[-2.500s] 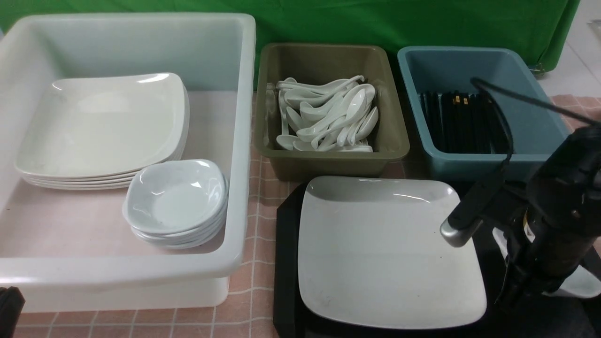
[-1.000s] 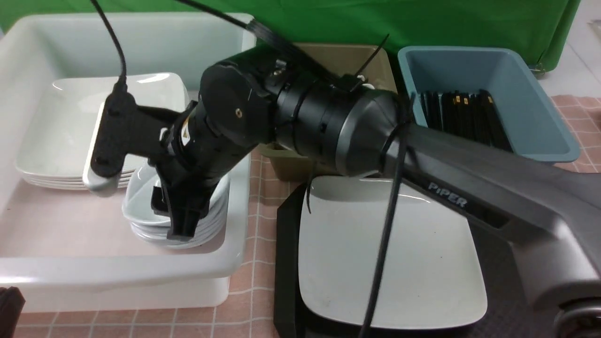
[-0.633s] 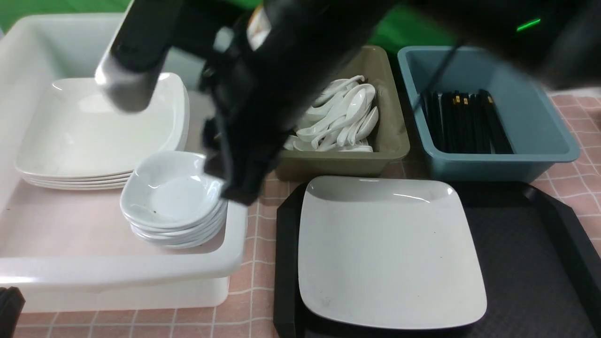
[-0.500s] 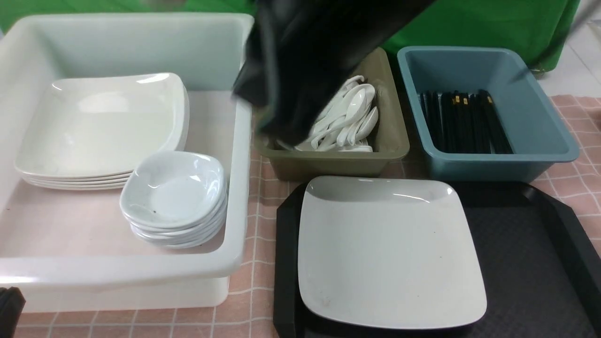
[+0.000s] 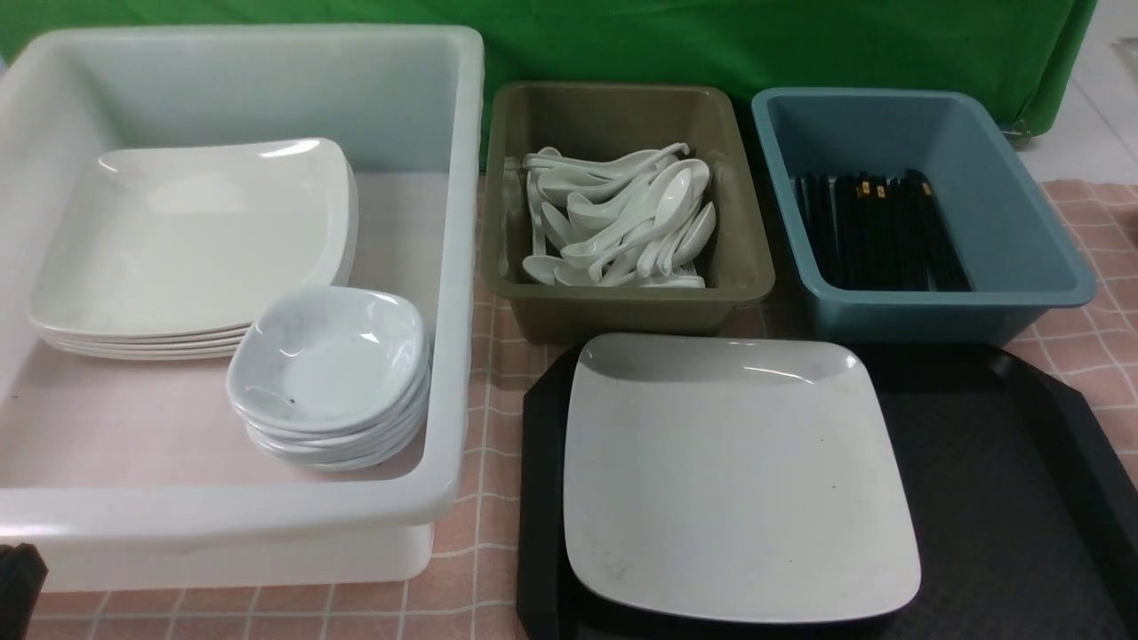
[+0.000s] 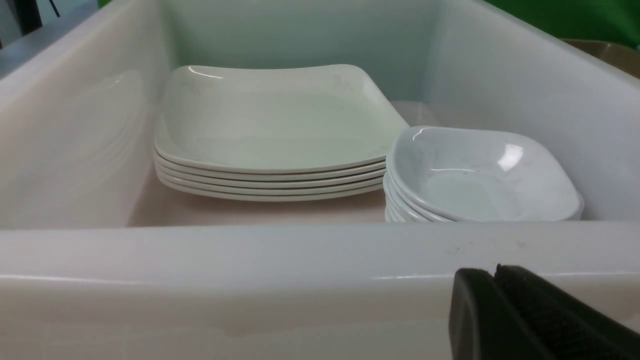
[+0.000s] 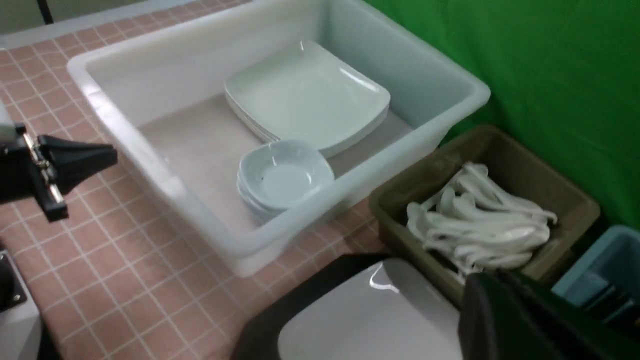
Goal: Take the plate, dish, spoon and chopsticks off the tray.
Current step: Use the left arm to grab a plate from the dinner plate
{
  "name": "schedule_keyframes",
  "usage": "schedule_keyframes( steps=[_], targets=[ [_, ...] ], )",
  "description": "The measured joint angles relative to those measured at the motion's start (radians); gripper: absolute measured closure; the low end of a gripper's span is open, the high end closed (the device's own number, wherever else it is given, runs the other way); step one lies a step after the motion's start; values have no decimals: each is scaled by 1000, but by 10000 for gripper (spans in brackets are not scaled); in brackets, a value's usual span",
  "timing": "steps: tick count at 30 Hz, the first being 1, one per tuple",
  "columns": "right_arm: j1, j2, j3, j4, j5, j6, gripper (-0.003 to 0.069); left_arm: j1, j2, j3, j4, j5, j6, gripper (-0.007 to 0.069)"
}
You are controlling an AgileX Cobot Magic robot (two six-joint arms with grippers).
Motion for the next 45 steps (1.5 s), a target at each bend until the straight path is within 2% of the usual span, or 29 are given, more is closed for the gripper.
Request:
schedule_keyframes(
  steps=[8,12,13,16,17,18,19,20,26,29,33,34,35,37,40,43,45],
  targets=[
    [0,-348,667,1,-71,306,629,0,0,0,0,0,0,603],
    [0,-450,890,7,-119,462,629,0,0,0,-9,-5,-9,603],
    [0,-473,924,12,-146,489,629,0,0,0,-46,-10,-29,603],
    [0,-507,1019,34,-229,540,629,0,0,0,-352,-52,-181,603],
    [0,-506,1022,34,-231,540,629,0,0,0,-376,-55,-192,603],
    [0,-506,1037,36,-242,544,629,0,0,0,-565,-80,-274,603],
    [0,-506,1039,37,-246,544,629,0,0,0,-607,-82,-291,603],
    [0,-506,1039,37,-257,541,629,0,0,0,-740,-97,-339,603],
    [0,-507,1041,37,-286,538,629,0,0,-2,-905,-127,-382,603],
    [0,-507,1041,37,-319,537,629,0,-1,-83,-926,-6,-330,603],
    [0,-507,1042,35,-353,530,629,-1,46,-309,-870,130,-276,603],
    [0,-507,1042,34,-359,515,629,-1,131,-472,-780,262,-264,603],
    [0,-507,1042,34,-360,513,629,-1,155,-510,-770,281,-264,603],
    [0,-507,1042,34,-360,500,629,-1,327,-738,-665,546,-252,603],
    [0,-507,1043,34,-356,489,629,-1,547,-968,-592,872,-166,603],
    [0,-507,1044,34,-352,476,629,-12,690,-1079,-618,951,-85,603],
    [0,-507,1044,33,-341,464,629,-52,802,-1117,-736,971,22,603]
  ],
)
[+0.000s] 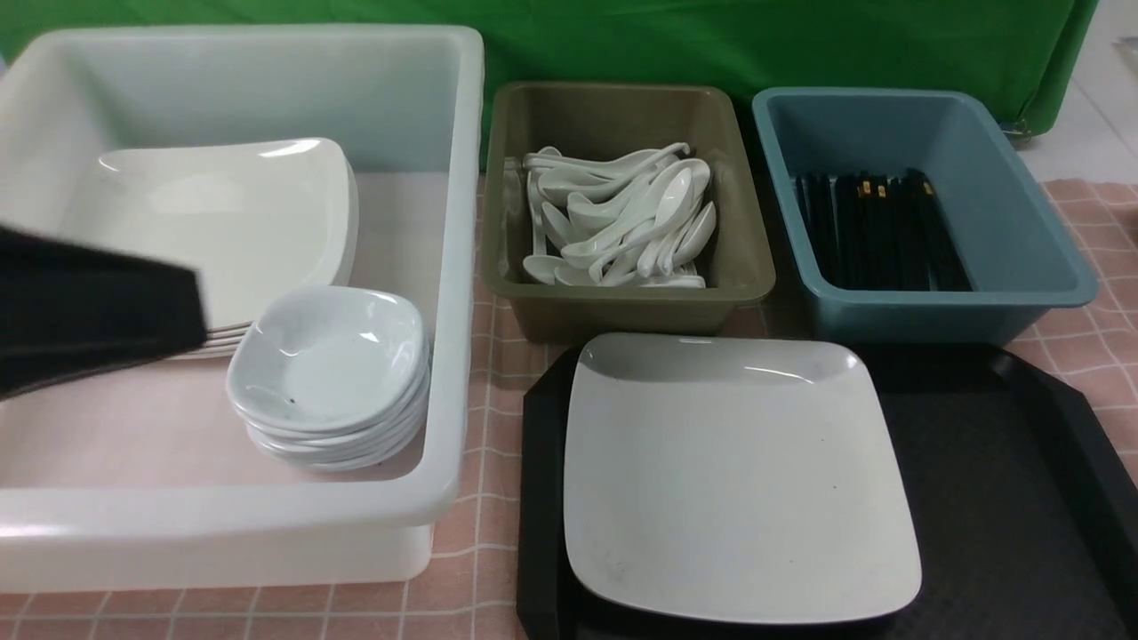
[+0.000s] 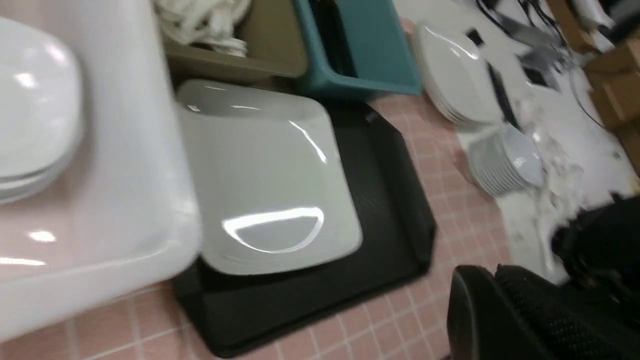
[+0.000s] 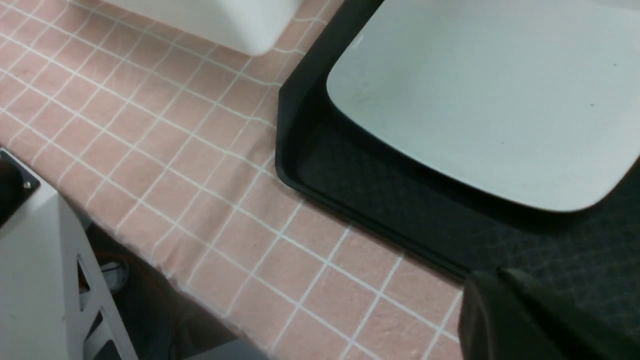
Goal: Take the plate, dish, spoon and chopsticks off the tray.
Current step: Use the left arm to grab a plate from the dinner plate
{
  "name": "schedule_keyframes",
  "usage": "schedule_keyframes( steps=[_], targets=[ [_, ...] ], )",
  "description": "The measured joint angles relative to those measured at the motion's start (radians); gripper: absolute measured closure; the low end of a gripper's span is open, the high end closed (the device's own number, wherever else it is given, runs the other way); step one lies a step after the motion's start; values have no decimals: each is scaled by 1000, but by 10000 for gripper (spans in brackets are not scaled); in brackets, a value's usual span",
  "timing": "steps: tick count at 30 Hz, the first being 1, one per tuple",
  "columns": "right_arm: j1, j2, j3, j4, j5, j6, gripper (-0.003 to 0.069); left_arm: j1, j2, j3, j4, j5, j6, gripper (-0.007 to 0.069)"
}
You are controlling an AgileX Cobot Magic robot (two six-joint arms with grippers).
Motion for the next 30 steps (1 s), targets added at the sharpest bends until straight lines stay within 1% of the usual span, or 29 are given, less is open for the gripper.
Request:
schedule_keyframes(
  steps=[2,3,4,6,7,8,9,10,12,14,16,17,18,19,20,21,22,26,27,28,30],
  targets=[
    [0,0,0,0,9,-2,629,-79,78,7,-57,10,48,603],
    [0,0,0,-1,10,-2,629,-88,84,9,-57,10,48,603],
    [0,0,0,-2,12,-3,629,-181,134,26,-18,11,11,603],
    [0,0,0,-6,14,-5,629,-295,201,43,85,9,-63,603],
    [0,0,0,-6,15,-5,629,-309,209,44,96,9,-72,603],
    [0,0,0,-7,15,-5,629,-411,265,48,166,-4,-131,603],
    [0,0,0,-9,15,-5,629,-501,315,48,209,-23,-170,603],
    [0,0,0,-10,15,-5,629,-590,364,42,243,-43,-196,603],
    [0,0,0,-11,15,-5,629,-713,431,22,290,-70,-222,602],
    [0,0,0,-13,15,-5,629,-829,520,-15,372,-87,-242,591],
    [0,0,0,-13,15,-6,629,-893,593,-47,462,-88,-247,573],
    [0,0,0,-13,15,-6,629,-930,640,-65,529,-85,-249,559],
    [0,0,0,-13,15,-6,629,-944,649,-69,557,-85,-251,555],
    [0,0,0,-14,16,-6,629,-989,718,-91,658,-83,-254,525],
    [0,0,0,-15,18,-6,629,-1011,764,-102,739,-81,-254,498],
    [0,0,0,-15,18,-6,629,-1019,778,-104,764,-81,-254,493],
    [0,0,0,-16,21,-6,629,-1040,821,-110,842,-82,-240,452],
    [0,0,0,-18,32,-7,629,-1065,906,-114,982,-93,-164,308],
    [0,0,0,-18,34,-6,629,-1066,933,-116,1028,-108,-151,260],
    [0,0,0,-18,36,-6,628,-1066,936,-117,1035,-112,-151,246],
    [0,0,0,-18,38,-7,627,-1066,975,-117,1119,-158,-131,174]
  ],
)
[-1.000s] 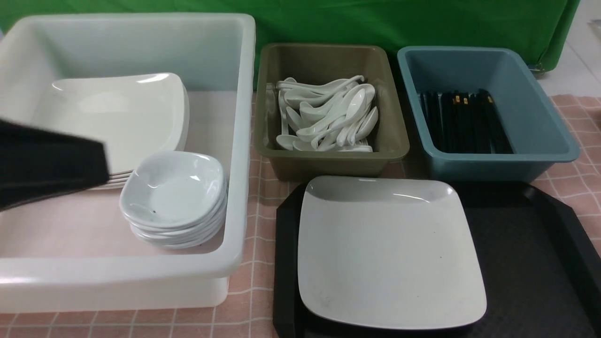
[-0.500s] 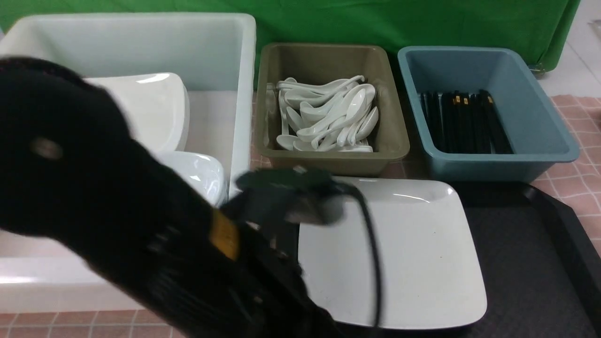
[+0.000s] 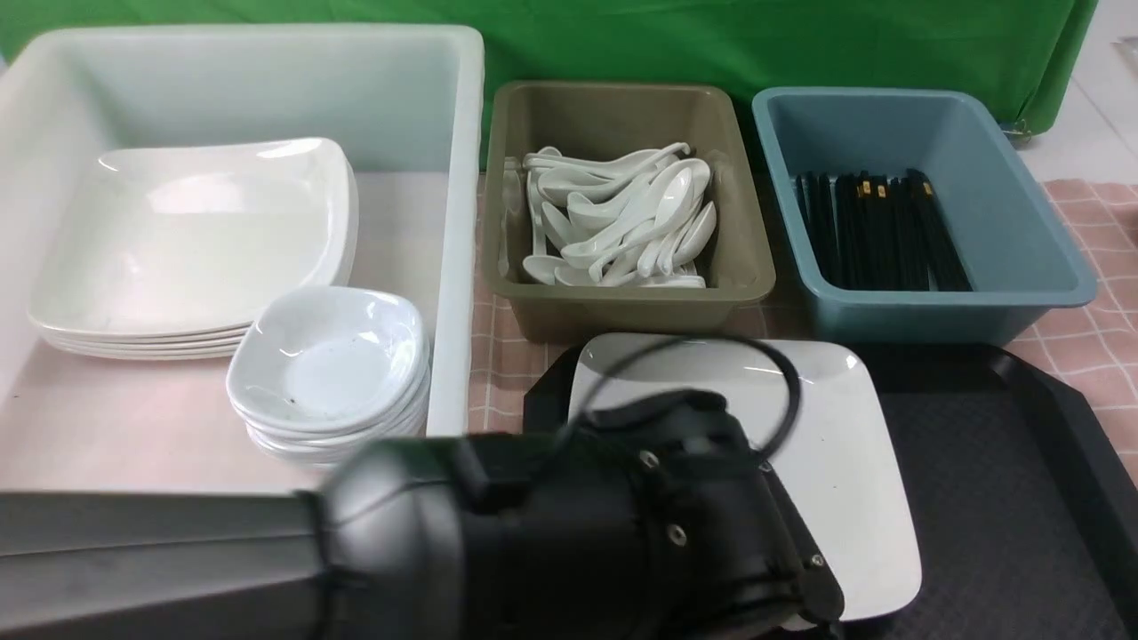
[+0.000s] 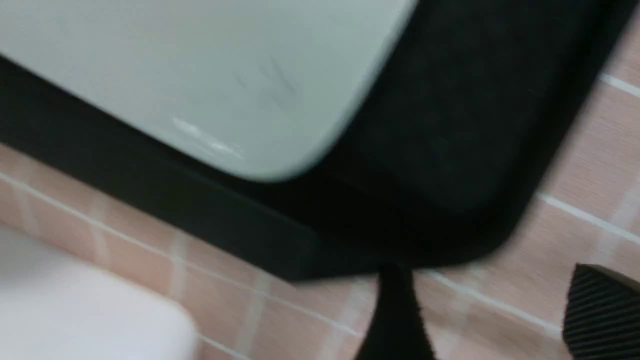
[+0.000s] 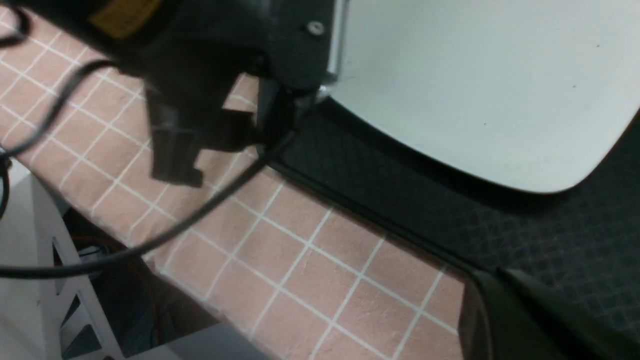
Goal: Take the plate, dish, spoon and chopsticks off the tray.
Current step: Use the left arm to grab a plate from the dinner plate
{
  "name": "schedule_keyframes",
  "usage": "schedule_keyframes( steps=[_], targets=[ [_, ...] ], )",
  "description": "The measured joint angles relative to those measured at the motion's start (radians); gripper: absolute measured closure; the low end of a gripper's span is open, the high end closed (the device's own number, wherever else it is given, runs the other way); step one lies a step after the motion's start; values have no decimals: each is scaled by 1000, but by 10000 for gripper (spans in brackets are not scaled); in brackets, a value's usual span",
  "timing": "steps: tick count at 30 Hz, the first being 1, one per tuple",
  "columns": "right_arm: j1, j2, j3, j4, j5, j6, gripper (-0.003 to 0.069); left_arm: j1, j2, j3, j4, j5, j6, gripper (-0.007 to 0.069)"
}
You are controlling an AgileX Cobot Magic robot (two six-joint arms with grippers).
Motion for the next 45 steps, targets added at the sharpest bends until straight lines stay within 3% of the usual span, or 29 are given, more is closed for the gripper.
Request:
schedule_keyframes(
  steps=[3,8,14,19,22,24,28,32,45],
  targets=[
    [0,0,0,0,6,0,627,0,47,0,88,-52,39,122],
    [0,0,0,0,6,0,624,1,93,0,132,-124,102,137],
    [0,0,0,0,6,0,622,28,133,0,139,-176,109,215],
    [0,0,0,-1,6,-1,618,79,170,-1,137,-212,115,353],
    [0,0,0,-2,7,-2,617,80,168,-5,104,-253,149,448],
    [0,0,0,-2,7,-1,617,75,164,-12,62,-272,185,465],
    [0,0,0,-3,7,-1,614,51,163,-44,-132,-350,271,548],
    [0,0,0,-3,7,-1,610,15,164,-79,-222,-366,293,564],
    [0,0,0,-3,7,-1,600,0,166,-118,-223,-326,292,578]
  ],
)
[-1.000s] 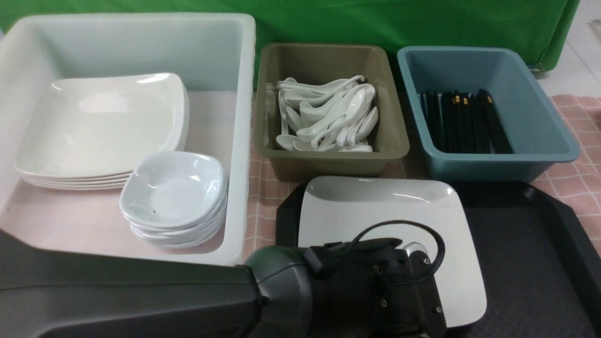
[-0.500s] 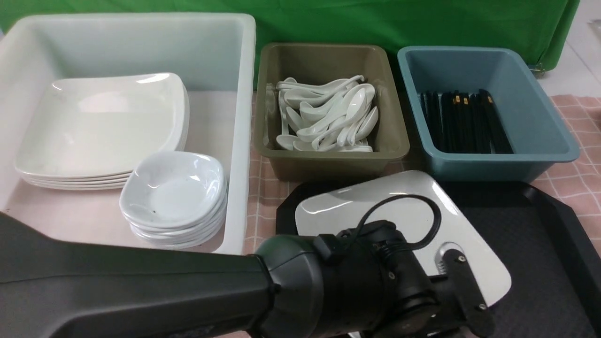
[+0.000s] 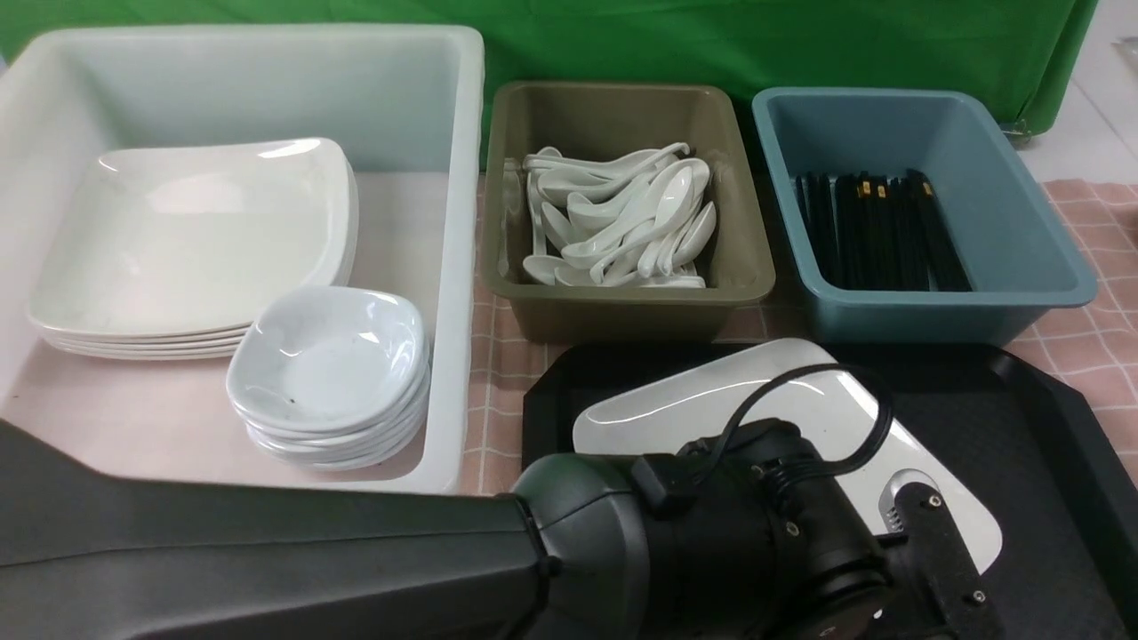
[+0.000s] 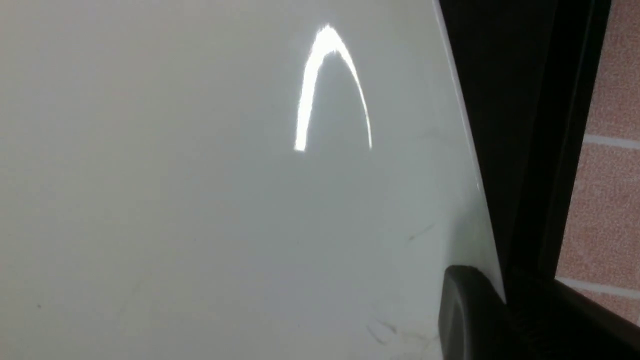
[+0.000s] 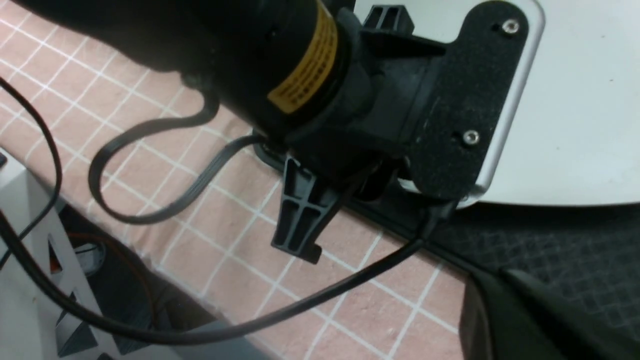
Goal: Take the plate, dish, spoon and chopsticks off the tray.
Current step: Use the left arm to grab a plate from the dinner plate
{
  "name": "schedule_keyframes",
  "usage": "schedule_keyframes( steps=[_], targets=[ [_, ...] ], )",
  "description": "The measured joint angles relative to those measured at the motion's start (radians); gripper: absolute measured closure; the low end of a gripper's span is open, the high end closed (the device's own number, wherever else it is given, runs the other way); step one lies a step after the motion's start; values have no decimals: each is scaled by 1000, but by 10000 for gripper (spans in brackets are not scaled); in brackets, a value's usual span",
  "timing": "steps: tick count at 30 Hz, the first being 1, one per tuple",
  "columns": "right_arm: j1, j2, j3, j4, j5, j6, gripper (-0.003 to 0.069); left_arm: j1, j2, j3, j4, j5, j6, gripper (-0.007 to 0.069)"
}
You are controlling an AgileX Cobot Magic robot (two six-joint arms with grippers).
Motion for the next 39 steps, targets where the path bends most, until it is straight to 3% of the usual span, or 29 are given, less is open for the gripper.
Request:
schedule_keyframes(
  steps=[5,8,16,20,21,24,26,28,30,31,34,39],
  targets=[
    [0,0,0,0,0,0,598,0,10,11,18,-18,-34,578],
    [0,0,0,0,0,0,597,0,7,6,15,-9,-124,544],
    [0,0,0,0,0,0,597,0,-34,-7,-33,85,-256,290],
    [0,0,0,0,1,0,596,4,-86,-8,-43,164,-361,313],
    [0,0,0,0,1,0,596,16,-119,-4,-73,196,-404,374],
    [0,0,0,-1,1,0,596,48,-180,31,-176,199,-441,517],
    [0,0,0,-4,1,0,596,93,-247,126,-353,149,-450,606],
    [0,0,0,-4,1,0,596,114,-272,182,-449,101,-451,614],
    [0,0,0,-4,1,0,596,141,-316,341,-731,-98,-419,618],
    [0,0,0,-4,1,0,596,142,-316,341,-731,-112,-417,618],
    [0,0,0,-6,1,0,596,141,-324,473,-1068,-291,-396,617],
    [0,0,0,-7,0,0,596,141,-316,510,-1185,-420,-440,561]
  ],
)
